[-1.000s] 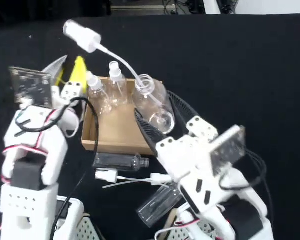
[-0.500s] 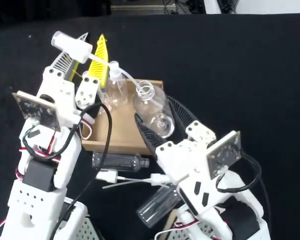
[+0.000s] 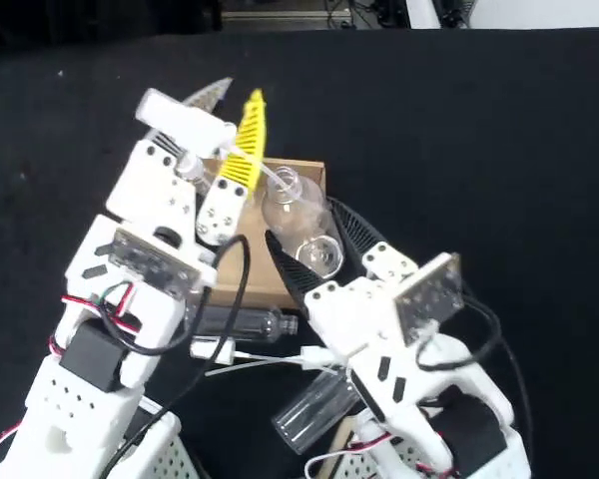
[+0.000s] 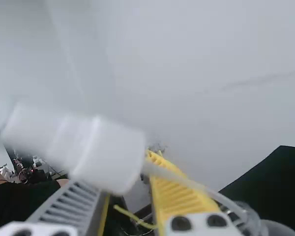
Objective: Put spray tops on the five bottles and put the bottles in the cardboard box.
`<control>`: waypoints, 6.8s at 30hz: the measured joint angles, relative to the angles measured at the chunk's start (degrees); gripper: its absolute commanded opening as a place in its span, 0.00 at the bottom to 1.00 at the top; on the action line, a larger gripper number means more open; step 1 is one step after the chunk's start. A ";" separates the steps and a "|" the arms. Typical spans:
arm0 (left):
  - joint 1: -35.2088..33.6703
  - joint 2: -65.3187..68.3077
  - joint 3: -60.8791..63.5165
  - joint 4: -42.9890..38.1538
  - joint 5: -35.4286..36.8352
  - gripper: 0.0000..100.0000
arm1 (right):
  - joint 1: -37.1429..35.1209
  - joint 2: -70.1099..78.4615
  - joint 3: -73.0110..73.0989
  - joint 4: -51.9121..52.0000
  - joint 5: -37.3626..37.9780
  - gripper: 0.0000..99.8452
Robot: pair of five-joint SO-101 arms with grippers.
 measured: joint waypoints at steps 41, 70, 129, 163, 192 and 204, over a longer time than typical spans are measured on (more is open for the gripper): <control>-22.95 -16.79 8.88 21.98 4.48 0.08 | 3.34 0.62 10.29 -18.64 -8.62 0.03; -52.40 -37.98 41.93 22.95 21.01 0.08 | 42.81 36.92 0.88 -24.00 -8.97 0.03; -50.90 -38.15 51.25 24.53 28.40 0.08 | 63.21 113.14 1.05 -112.35 -4.84 0.03; -50.90 -38.15 51.25 24.53 28.40 0.08 | 63.03 128.97 -18.20 -113.32 -5.01 0.18; -50.55 -38.15 51.25 24.53 28.40 0.08 | 62.95 114.73 -14.42 -99.78 -5.36 0.36; -50.55 -38.15 51.25 24.53 28.40 0.08 | 62.86 110.86 -14.33 -96.62 -5.36 0.36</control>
